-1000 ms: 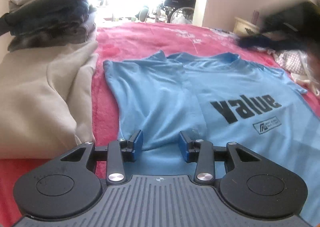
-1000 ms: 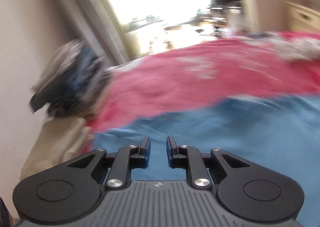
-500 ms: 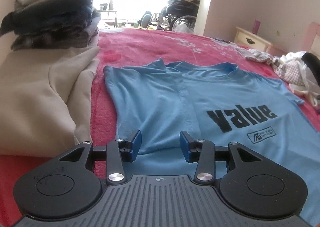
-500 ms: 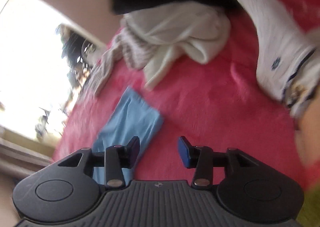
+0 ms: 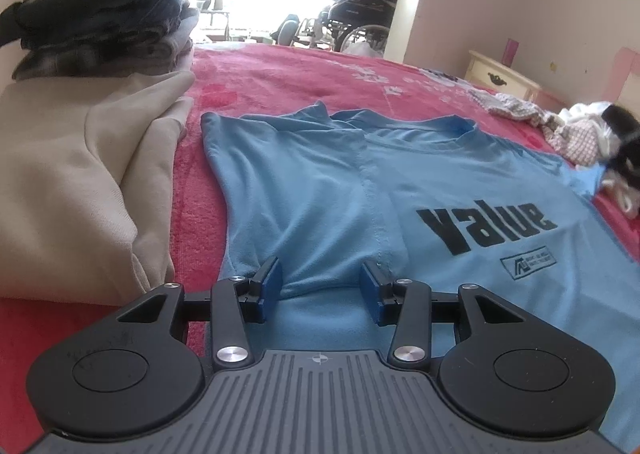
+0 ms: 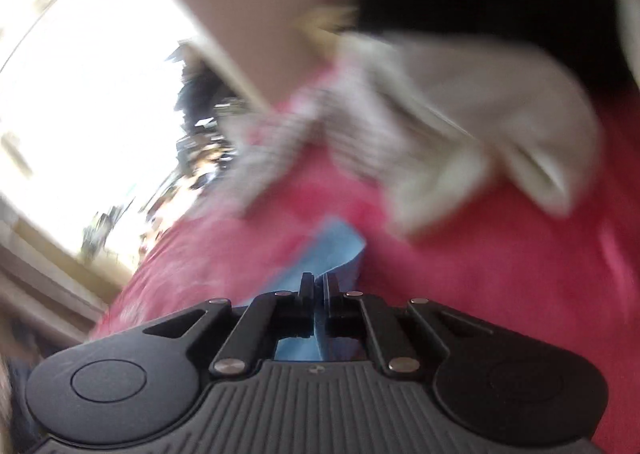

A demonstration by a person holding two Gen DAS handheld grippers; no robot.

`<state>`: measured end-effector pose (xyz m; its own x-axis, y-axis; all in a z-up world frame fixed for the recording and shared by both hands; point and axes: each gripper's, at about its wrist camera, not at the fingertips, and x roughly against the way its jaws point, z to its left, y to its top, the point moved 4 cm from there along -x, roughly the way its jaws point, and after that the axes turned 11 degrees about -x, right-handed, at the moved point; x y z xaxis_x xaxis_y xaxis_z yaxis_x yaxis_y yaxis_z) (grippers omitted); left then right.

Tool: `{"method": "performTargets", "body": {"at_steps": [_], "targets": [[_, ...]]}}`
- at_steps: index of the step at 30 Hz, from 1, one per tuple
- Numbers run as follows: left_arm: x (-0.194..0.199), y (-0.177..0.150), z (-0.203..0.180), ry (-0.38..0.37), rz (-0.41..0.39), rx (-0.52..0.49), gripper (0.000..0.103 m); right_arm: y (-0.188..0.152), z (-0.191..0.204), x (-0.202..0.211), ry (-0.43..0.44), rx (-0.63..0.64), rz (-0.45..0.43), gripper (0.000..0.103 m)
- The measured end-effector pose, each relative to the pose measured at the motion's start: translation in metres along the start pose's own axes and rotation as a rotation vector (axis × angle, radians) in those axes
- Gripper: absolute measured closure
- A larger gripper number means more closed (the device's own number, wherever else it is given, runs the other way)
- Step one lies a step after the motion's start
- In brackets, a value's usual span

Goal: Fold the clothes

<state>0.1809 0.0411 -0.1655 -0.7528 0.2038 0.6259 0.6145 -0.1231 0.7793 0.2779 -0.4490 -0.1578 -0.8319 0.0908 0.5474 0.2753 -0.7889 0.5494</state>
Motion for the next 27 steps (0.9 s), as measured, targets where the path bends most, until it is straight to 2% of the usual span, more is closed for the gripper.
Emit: {"method": "performTargets", "body": {"at_steps": [1, 4, 5, 8, 11, 16, 18, 20, 24, 25, 27], "targets": [[0.000, 0.000, 0.001, -0.003, 0.001, 0.005, 0.060, -0.009, 0.027, 0.005, 0.025, 0.147, 0.000, 0.098], [0.001, 0.001, 0.002, -0.009, 0.003, 0.019, 0.060, -0.070, 0.096, 0.027, 0.067, 0.687, 0.020, 0.098], [0.001, 0.001, 0.002, -0.010, 0.002, 0.023, 0.060, -0.095, 0.105, 0.031, 0.075, 0.825, 0.050, 0.098], [0.001, 0.001, 0.002, -0.014, 0.003, 0.027, 0.060, -0.169, 0.107, 0.038, 0.079, 1.175, 0.148, 0.098], [0.002, 0.001, 0.003, -0.016, 0.003, 0.034, 0.060, -0.213, 0.085, 0.037, 0.034, 1.377, 0.203, 0.098], [0.001, 0.001, 0.003, -0.013, 0.005, 0.031, 0.060, -0.212, 0.074, 0.040, -0.004, 1.375, 0.226, 0.094], [0.000, 0.001, 0.003, -0.011, 0.005, 0.028, 0.060, -0.202, 0.079, 0.054, 0.038, 1.294, 0.260, 0.074], [0.000, 0.001, 0.003, -0.010, 0.005, 0.026, 0.060, -0.185, 0.087, 0.065, 0.150, 1.128, 0.320, 0.065], [0.000, 0.000, 0.003, -0.009, 0.006, 0.022, 0.060, -0.143, 0.096, 0.064, 0.303, 0.735, 0.368, 0.065], [0.000, 0.000, 0.002, -0.009, 0.005, 0.021, 0.060, -0.134, 0.097, 0.057, 0.295, 0.668, 0.351, 0.065], [0.000, 0.000, 0.002, -0.008, 0.005, 0.016, 0.060, -0.125, 0.102, 0.042, 0.249, 0.639, 0.304, 0.063]]}}
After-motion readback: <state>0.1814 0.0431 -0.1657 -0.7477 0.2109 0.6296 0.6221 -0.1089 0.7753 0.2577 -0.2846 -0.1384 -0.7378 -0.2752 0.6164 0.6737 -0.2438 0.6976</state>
